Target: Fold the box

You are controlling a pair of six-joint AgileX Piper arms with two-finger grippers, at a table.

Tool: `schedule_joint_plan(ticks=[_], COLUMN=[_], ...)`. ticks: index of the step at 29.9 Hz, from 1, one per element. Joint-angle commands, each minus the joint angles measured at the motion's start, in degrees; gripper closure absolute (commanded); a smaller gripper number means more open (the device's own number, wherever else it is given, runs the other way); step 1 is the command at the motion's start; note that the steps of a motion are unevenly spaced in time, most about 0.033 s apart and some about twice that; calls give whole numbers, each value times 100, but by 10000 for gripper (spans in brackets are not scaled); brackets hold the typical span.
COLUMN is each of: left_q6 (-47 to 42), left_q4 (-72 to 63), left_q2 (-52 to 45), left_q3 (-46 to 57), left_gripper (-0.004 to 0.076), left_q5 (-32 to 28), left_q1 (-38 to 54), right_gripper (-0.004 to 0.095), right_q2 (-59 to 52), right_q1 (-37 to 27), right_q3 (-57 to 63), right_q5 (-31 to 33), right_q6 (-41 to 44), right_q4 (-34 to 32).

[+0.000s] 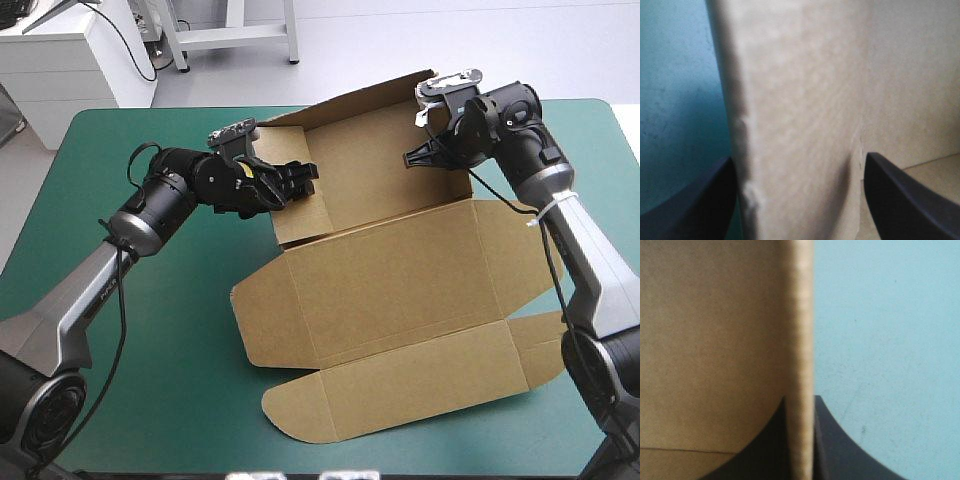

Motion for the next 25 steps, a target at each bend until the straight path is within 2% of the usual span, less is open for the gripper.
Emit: schedule_joint_plan(ticks=[1,4,14,16,19,25], left_q6=[-763,-826,-2331,-2792,-3307,-2932], left_q4=[190,576,2577,3107,3797,3806], left_q2=[-250,-250,-415,-509,-598,-598], left_q3=[-157,-157,-157,-157,-157,-157], left_gripper=[253,276,396,483,731,728], left_q5=[-286,-322,-123,51,304,153], left_q1=[-146,-360,-997,-1107,-1292,-1377], right_gripper=[923,923,923,923,923,923], right_q2=[-272,-272,-272,-272,-272,-272], right_q1=[2,2,2,2,2,2], right_q3=[-213,-213,-213,-213,-213,-213], right_q5=[-319,-309,-322,-322,-346,-325], right_q6=[-21,-21,-21,-21,-21,63], right_q4=[2,4,4,4,4,17])
